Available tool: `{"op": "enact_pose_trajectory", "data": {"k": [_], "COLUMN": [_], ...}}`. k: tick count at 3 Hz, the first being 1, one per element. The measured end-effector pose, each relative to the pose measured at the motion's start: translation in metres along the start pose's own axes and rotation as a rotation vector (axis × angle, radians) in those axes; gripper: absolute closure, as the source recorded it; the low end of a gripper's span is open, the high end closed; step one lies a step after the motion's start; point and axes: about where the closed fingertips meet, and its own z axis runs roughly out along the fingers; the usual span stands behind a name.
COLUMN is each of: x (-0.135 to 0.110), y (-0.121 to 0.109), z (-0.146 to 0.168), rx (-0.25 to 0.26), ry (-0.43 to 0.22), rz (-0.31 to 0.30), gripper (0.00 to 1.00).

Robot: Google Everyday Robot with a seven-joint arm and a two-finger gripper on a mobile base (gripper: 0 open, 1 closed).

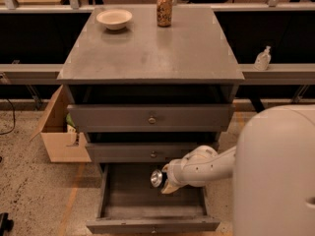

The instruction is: Place pepsi can into bottom drawer

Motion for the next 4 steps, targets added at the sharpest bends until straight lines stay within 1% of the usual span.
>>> {"op": "enact_pose_trajectory", "data": {"k": [1,2,3,4], "x": [0.023,0.033,0.049,0.053], "y": [-0.003,0.001,0.025,0.045], "z": [0.044,0.050,0.095,0.133], "rx": [-0.005,-0.012,-0.062,-0.099], "ry": [0.005,0.013,0.024,0.017], "rz": [0.030,0.037,0.083,0.084], "gripper": [1.00,1.00,1.00,1.00]}}
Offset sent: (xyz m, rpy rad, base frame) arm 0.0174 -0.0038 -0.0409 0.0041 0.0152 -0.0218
